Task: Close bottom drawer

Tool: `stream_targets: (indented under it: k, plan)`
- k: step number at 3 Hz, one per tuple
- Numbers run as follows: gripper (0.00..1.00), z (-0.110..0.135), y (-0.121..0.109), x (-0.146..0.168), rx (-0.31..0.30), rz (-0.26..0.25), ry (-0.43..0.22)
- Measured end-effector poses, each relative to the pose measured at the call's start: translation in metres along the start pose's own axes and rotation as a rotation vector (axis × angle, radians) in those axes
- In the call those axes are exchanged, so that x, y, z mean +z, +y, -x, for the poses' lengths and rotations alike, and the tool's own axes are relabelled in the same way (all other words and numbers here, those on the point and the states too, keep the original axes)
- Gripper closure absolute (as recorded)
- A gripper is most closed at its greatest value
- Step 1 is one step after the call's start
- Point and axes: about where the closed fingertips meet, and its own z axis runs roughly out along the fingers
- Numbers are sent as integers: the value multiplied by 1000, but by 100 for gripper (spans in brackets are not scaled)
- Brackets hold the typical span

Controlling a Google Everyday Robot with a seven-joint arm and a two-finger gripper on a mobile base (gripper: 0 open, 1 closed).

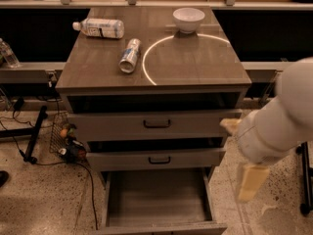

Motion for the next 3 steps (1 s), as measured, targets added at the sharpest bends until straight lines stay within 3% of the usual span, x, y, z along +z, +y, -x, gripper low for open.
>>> stream_targets:
  k: [1, 3]
  plan:
    - [0, 14, 29, 59, -37, 78, -20]
    - [0, 13, 27, 52, -35, 69, -16]
